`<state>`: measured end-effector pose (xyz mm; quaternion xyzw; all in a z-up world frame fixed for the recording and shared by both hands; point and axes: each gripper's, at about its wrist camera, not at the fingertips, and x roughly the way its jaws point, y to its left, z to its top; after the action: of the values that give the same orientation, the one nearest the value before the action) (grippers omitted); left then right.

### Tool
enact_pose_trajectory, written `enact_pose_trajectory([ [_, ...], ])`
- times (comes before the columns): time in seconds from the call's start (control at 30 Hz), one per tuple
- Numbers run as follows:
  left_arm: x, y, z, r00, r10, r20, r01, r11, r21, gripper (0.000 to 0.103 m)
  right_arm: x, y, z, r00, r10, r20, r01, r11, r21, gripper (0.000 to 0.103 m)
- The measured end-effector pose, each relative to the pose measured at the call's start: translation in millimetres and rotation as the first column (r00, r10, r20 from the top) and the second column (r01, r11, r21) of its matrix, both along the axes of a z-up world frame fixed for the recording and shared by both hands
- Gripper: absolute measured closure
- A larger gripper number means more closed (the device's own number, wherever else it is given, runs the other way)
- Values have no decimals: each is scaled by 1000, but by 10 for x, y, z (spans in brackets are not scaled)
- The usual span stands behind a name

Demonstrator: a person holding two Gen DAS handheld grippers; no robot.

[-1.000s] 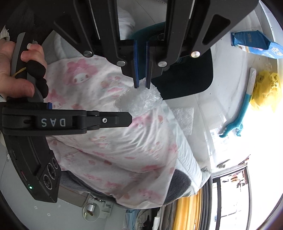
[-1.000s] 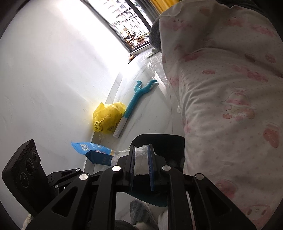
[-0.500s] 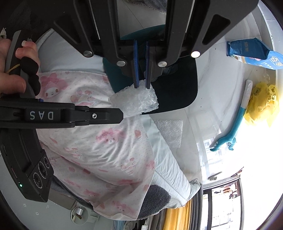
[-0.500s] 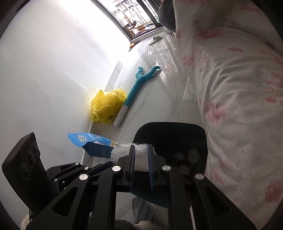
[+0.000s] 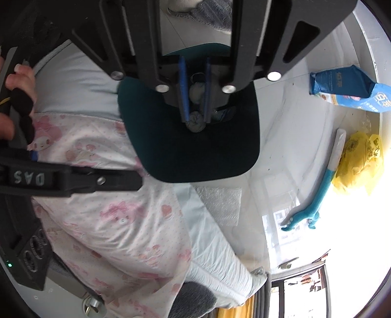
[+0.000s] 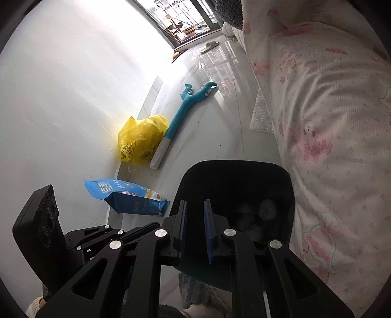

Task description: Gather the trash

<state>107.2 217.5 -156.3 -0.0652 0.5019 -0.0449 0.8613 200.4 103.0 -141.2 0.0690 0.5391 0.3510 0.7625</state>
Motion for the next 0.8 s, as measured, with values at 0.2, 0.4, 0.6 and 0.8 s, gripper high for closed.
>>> enact_pose_trajectory([
  [0.2, -32, 8, -10, 999, 31, -11, -31, 999, 20, 46, 55, -183, 66, 999, -43, 11, 43, 999, 2, 89],
  [0.4, -184, -14, 277, 993, 97, 68, -99, 995, 18, 23, 12, -459, 265, 995, -70, 66, 70, 997, -9, 82],
  [0.6, -400, -167, 748, 969, 144, 202, -155, 987, 43, 12, -263, -761, 594, 977, -53, 205, 66, 996, -60, 51],
  [0.8, -663, -466, 1223, 931, 145, 335, -192, 975, 113, 6, -656, -1262, 986, 935, -78, 347, 106, 992, -62, 35],
])
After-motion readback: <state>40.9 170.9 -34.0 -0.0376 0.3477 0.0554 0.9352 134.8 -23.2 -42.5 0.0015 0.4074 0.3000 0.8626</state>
